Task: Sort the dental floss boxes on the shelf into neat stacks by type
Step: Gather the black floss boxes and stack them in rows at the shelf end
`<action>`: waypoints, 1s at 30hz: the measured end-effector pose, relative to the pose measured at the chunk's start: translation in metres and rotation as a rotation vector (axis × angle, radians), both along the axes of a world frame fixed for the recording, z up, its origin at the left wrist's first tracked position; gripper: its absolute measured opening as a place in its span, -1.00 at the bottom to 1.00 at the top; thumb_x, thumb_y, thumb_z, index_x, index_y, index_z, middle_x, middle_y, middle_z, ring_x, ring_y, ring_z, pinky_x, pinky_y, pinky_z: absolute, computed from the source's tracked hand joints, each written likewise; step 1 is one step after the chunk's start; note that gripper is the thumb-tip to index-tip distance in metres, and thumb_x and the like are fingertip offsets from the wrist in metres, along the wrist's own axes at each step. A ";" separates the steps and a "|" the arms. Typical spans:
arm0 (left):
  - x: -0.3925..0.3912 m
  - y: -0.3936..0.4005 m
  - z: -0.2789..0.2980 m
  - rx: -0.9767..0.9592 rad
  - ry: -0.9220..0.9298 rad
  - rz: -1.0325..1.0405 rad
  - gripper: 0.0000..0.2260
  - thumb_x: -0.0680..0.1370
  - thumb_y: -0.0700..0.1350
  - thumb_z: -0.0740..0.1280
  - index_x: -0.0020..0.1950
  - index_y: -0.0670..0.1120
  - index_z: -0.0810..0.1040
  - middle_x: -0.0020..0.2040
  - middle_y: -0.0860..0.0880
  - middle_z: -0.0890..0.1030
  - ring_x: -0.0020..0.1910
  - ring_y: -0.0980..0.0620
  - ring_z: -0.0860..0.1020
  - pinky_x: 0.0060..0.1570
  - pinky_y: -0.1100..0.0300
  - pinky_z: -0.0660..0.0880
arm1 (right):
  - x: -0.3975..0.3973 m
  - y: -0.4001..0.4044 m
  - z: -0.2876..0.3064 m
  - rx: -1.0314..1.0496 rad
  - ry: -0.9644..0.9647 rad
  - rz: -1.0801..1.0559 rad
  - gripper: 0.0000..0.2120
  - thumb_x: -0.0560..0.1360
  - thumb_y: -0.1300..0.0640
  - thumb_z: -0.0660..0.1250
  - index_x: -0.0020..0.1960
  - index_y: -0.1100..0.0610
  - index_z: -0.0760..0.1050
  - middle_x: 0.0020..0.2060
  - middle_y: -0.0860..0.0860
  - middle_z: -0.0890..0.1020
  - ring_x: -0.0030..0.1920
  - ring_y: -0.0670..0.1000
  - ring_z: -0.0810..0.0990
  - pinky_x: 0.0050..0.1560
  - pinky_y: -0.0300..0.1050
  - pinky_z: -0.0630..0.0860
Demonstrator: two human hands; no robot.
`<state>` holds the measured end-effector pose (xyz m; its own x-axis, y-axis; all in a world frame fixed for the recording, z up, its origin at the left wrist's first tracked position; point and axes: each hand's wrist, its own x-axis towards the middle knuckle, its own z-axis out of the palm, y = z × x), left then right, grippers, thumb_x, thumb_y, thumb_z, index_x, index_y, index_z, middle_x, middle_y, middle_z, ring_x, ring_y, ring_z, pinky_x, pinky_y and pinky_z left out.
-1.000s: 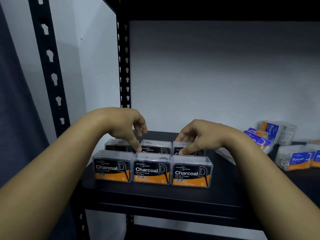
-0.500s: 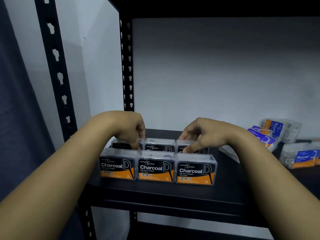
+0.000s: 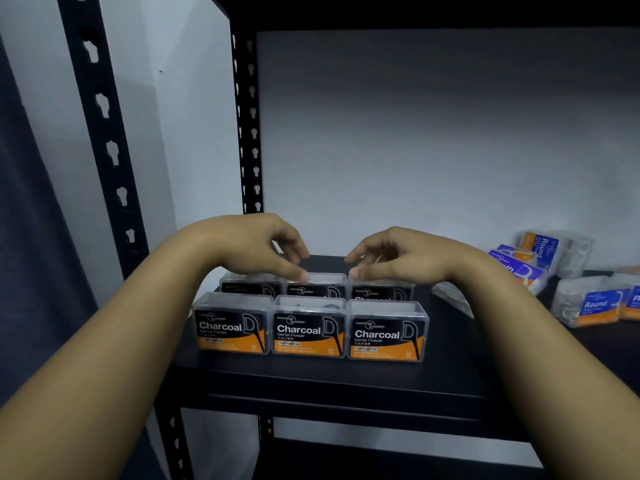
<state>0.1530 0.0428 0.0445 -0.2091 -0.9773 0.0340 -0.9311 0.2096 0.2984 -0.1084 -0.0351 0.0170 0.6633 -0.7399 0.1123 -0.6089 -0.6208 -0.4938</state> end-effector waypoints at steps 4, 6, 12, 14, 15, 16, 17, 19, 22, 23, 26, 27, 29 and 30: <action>-0.005 0.015 -0.019 -0.171 0.093 -0.003 -0.69 0.53 0.22 0.37 0.21 0.15 0.61 0.04 0.21 0.66 0.06 0.22 0.62 0.11 0.16 0.55 | 0.008 0.016 -0.006 -0.049 0.014 -0.051 -0.60 0.52 -0.34 0.31 0.26 -0.18 0.59 0.09 -0.14 0.68 0.10 -0.12 0.62 0.26 -0.07 0.51; -0.006 0.019 -0.030 -0.217 0.109 0.000 -0.69 0.58 0.21 0.30 0.23 0.11 0.62 0.03 0.17 0.66 0.04 0.22 0.61 0.13 0.16 0.55 | 0.013 0.025 -0.010 -0.051 0.061 -0.051 -0.54 0.52 -0.39 0.26 0.31 -0.20 0.55 0.16 -0.14 0.66 0.13 -0.11 0.60 0.27 -0.06 0.50; -0.002 0.021 -0.045 -0.204 0.071 0.009 -0.63 0.64 0.23 0.14 0.17 0.07 0.62 -0.09 0.08 0.66 -0.11 0.14 0.60 -0.09 0.20 0.51 | 0.021 0.040 -0.009 -0.074 0.157 -0.086 -0.52 0.58 -0.42 0.09 0.31 -0.21 0.54 0.28 -0.17 0.61 0.28 -0.06 0.53 0.39 0.02 0.42; -0.001 0.021 -0.046 -0.219 0.071 0.002 -0.65 0.64 0.23 0.15 0.16 0.08 0.62 -0.11 0.12 0.64 -0.15 0.21 0.57 -0.17 0.26 0.44 | 0.021 0.042 -0.008 -0.075 0.170 -0.079 -0.51 0.63 -0.36 0.03 0.34 -0.16 0.53 0.29 -0.15 0.61 0.31 -0.04 0.52 0.42 0.04 0.40; -0.002 0.021 -0.047 -0.222 0.072 -0.001 -0.66 0.64 0.22 0.15 0.16 0.08 0.63 -0.11 0.14 0.64 -0.16 0.24 0.56 -0.18 0.29 0.41 | 0.022 0.043 -0.007 -0.068 0.176 -0.075 -0.50 0.65 -0.34 0.01 0.37 -0.14 0.52 0.33 -0.15 0.59 0.35 -0.04 0.51 0.45 0.04 0.37; -0.001 0.022 -0.046 -0.220 0.073 -0.005 -0.66 0.64 0.22 0.15 0.16 0.08 0.63 -0.11 0.15 0.64 -0.16 0.25 0.56 -0.18 0.30 0.40 | 0.022 0.044 -0.007 -0.059 0.184 -0.075 -0.50 0.66 -0.32 0.00 0.41 -0.13 0.50 0.37 -0.15 0.56 0.39 -0.05 0.48 0.48 0.02 0.34; -0.002 0.022 -0.046 -0.218 0.072 -0.011 -0.66 0.65 0.22 0.15 0.16 0.08 0.63 -0.11 0.16 0.64 -0.15 0.26 0.56 -0.17 0.31 0.41 | 0.023 0.045 -0.007 -0.051 0.194 -0.076 -0.50 0.68 -0.30 -0.01 0.44 -0.12 0.48 0.40 -0.16 0.54 0.42 -0.06 0.45 0.49 -0.01 0.32; -0.001 0.024 -0.045 -0.216 0.061 -0.022 -0.65 0.65 0.23 0.14 0.15 0.08 0.63 -0.11 0.13 0.65 -0.15 0.22 0.58 -0.15 0.26 0.46 | 0.023 0.049 -0.006 -0.040 0.206 -0.073 -0.51 0.69 -0.26 -0.01 0.45 -0.10 0.48 0.40 -0.17 0.53 0.42 -0.08 0.44 0.46 -0.09 0.30; 0.000 0.026 -0.046 -0.230 0.056 -0.026 -0.59 0.63 0.28 0.10 0.06 0.06 0.63 -0.15 0.01 0.66 -0.17 0.03 0.61 -0.09 0.02 0.56 | 0.022 0.054 -0.006 -0.035 0.204 -0.067 -0.52 0.69 -0.26 0.00 0.41 -0.10 0.50 0.36 -0.17 0.56 0.38 -0.09 0.47 0.43 -0.10 0.33; 0.000 0.028 -0.046 -0.238 0.057 -0.026 -0.58 0.62 0.29 0.09 0.03 0.06 0.62 -0.17 -0.02 0.66 -0.17 -0.01 0.61 -0.08 -0.03 0.57 | 0.022 0.056 -0.006 -0.036 0.202 -0.068 -0.53 0.68 -0.27 0.01 0.39 -0.11 0.50 0.34 -0.17 0.57 0.36 -0.09 0.49 0.42 -0.09 0.35; -0.002 0.031 -0.051 -0.256 0.050 -0.022 -0.58 0.62 0.30 0.09 0.05 0.08 0.62 -0.16 0.02 0.66 -0.17 0.05 0.61 -0.06 -0.02 0.57 | 0.023 0.061 -0.011 -0.049 0.197 -0.070 -0.56 0.65 -0.33 0.03 0.35 -0.17 0.49 0.27 -0.15 0.61 0.29 -0.07 0.54 0.39 0.00 0.42; -0.002 0.032 -0.052 -0.259 0.050 -0.021 -0.59 0.62 0.30 0.09 0.05 0.09 0.62 -0.15 0.03 0.66 -0.16 0.07 0.61 -0.06 0.00 0.57 | 0.024 0.062 -0.012 -0.059 0.194 -0.069 -0.56 0.64 -0.35 0.03 0.34 -0.19 0.48 0.26 -0.15 0.61 0.27 -0.07 0.54 0.37 0.02 0.44; -0.003 0.034 -0.055 -0.267 0.045 -0.021 -0.60 0.64 0.27 0.09 -0.01 0.07 0.61 -0.18 0.03 0.64 -0.19 0.08 0.59 -0.08 0.00 0.56 | 0.026 0.066 -0.014 -0.081 0.190 -0.070 -0.55 0.61 -0.39 0.04 0.33 -0.22 0.48 0.19 -0.14 0.63 0.21 -0.07 0.57 0.32 0.02 0.47; -0.004 0.034 -0.055 -0.273 0.039 -0.022 -0.60 0.64 0.26 0.09 -0.05 0.06 0.60 -0.19 0.02 0.63 -0.20 0.07 0.59 -0.09 -0.02 0.56 | 0.027 0.068 -0.015 -0.086 0.193 -0.074 -0.54 0.60 -0.39 0.05 0.34 -0.22 0.47 0.12 -0.13 0.63 0.15 -0.07 0.58 0.27 -0.01 0.49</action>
<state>0.1494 0.0769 -0.0107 -0.2233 -0.9261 0.3040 -0.9145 0.3070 0.2635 -0.0816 0.0325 0.0015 0.6226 -0.7807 0.0533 -0.7327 -0.6054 -0.3108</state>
